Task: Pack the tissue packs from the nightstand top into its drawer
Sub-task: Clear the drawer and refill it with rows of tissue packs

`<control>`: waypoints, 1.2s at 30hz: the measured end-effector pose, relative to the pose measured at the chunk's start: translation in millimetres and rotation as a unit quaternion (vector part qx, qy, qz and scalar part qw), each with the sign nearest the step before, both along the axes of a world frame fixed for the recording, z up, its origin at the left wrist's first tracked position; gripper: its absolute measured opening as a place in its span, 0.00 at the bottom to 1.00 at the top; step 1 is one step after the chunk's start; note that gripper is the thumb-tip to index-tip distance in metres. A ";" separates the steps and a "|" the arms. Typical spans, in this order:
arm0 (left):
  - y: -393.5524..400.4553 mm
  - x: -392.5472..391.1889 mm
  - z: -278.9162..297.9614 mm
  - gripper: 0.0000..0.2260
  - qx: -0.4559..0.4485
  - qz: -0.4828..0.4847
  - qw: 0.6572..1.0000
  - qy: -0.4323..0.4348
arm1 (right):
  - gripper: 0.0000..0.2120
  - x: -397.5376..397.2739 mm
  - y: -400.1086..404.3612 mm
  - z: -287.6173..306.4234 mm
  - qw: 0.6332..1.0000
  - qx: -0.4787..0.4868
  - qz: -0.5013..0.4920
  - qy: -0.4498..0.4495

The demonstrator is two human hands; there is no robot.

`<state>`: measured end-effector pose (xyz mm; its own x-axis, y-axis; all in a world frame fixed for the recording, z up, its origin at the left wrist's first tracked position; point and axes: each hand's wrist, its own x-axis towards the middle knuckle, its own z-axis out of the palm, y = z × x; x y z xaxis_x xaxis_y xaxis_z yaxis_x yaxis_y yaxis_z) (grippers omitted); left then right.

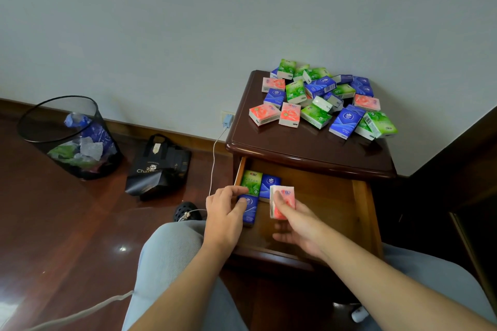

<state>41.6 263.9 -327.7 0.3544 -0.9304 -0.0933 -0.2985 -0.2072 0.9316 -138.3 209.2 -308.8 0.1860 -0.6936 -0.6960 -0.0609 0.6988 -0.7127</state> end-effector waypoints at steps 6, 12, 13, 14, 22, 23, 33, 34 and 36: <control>-0.9 0.1 -1.5 0.08 0.005 0.001 1.000 0.019 | 0.22 -0.9 -7.2 -6.1 0.995 0.032 -0.050 -0.077; -0.8 0.6 -1.5 0.10 0.002 -0.002 1.000 -0.017 | 0.22 -4.0 -10.1 -15.5 0.998 -0.019 -0.045 0.051; -0.7 0.0 -0.7 0.12 -0.003 -0.009 0.999 -0.045 | 0.22 -3.8 -9.5 -17.0 0.992 -0.045 -0.017 0.117; -0.6 -1.4 0.3 0.14 -0.007 -0.017 0.997 -0.074 | 0.20 -3.0 -9.5 -18.7 0.982 -0.067 0.003 0.176; -0.6 -4.4 2.5 0.21 0.000 -0.004 0.994 -0.106 | 0.37 17.0 -8.2 -26.5 0.930 -0.035 0.056 0.362; -1.5 -4.2 2.6 0.23 0.013 0.000 0.995 -0.100 | 0.39 20.1 -6.9 -28.2 0.928 -0.034 0.058 0.366; -3.4 -4.7 0.8 0.24 0.044 -0.001 0.995 -0.087 | 0.30 28.7 -0.4 -46.1 0.960 -0.080 0.012 0.267; -3.3 -4.5 1.0 0.24 0.046 0.000 0.995 -0.087 | 0.34 28.4 -0.2 -46.4 0.958 -0.087 0.033 0.270; -3.5 -4.5 1.6 0.25 0.050 -0.001 0.995 -0.086 | 0.41 26.9 -0.8 -46.4 0.944 -0.113 0.098 0.296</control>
<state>37.1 260.4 -326.1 0.3721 -0.9199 -0.1235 -0.4527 -0.2961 0.8411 -111.4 208.5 -355.2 -0.0483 -0.8296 -0.5563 -0.6067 0.4668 -0.6434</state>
